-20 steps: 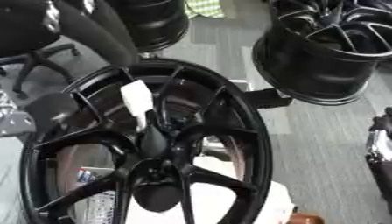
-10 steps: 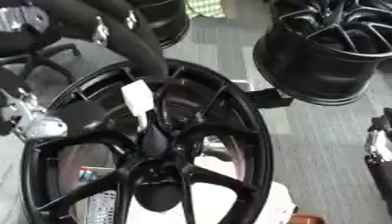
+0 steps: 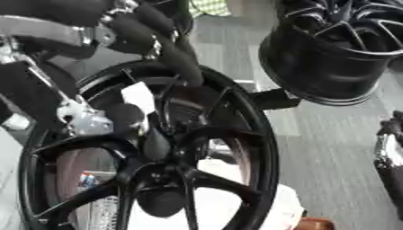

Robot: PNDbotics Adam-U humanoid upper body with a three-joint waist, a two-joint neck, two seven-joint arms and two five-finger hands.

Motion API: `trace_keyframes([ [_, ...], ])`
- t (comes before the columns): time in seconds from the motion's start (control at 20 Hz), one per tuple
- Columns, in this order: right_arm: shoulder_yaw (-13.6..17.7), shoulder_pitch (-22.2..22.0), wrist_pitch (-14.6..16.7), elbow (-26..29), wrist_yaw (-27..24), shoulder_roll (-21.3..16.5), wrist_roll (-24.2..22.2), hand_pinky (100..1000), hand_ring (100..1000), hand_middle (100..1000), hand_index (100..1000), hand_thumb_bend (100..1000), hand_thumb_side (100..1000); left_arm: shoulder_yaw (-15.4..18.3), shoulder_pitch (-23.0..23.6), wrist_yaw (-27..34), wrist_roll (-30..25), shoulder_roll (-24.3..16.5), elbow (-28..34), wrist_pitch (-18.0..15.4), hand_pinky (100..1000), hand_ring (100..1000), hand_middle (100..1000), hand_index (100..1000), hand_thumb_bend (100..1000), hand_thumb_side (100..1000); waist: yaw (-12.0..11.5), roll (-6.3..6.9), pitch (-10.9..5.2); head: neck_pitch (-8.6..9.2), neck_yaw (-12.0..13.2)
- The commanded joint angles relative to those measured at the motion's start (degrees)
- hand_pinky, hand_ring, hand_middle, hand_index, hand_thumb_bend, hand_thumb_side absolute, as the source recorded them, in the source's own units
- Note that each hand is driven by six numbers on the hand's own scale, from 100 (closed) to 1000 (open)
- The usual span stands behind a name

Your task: Pull the pin out of the wheel hub.

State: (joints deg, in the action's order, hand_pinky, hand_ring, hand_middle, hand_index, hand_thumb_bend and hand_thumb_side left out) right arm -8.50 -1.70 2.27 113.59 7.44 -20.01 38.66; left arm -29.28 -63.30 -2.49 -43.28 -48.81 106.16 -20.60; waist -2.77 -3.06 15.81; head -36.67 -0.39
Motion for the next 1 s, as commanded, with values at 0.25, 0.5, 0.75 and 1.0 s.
trace_keyframes([
  [0.25,0.1,0.5,0.1,1.0,-0.1,-1.1,0.0,872,859,633,787,100,532,-0.2,-1.7,-7.2,-8.7,2.3,-7.9,-12.9,874,858,808,908,100,280,0.4,0.21,-0.57,0.93,0.2],
  [0.5,0.1,0.6,0.0,1.0,-0.1,-1.0,0.0,873,859,634,787,100,533,-0.7,-1.1,-10.8,-8.7,2.7,-11.4,-15.5,880,863,811,904,100,284,0.5,0.25,-0.34,0.98,0.1],
  [0.75,0.0,0.6,0.0,1.0,-0.2,-1.0,0.0,873,859,634,788,100,533,-1.7,-0.6,-10.1,-8.7,2.2,-11.9,-17.7,887,864,802,900,100,860,0.5,0.26,-0.27,0.94,0.2],
  [1.0,-0.1,0.6,0.0,1.0,-0.1,-1.1,0.0,873,859,634,788,100,536,-0.9,-1.4,-11.0,-8.7,2.1,-13.4,-19.2,888,862,789,884,150,685,0.4,0.41,-0.17,1.40,0.2],
])
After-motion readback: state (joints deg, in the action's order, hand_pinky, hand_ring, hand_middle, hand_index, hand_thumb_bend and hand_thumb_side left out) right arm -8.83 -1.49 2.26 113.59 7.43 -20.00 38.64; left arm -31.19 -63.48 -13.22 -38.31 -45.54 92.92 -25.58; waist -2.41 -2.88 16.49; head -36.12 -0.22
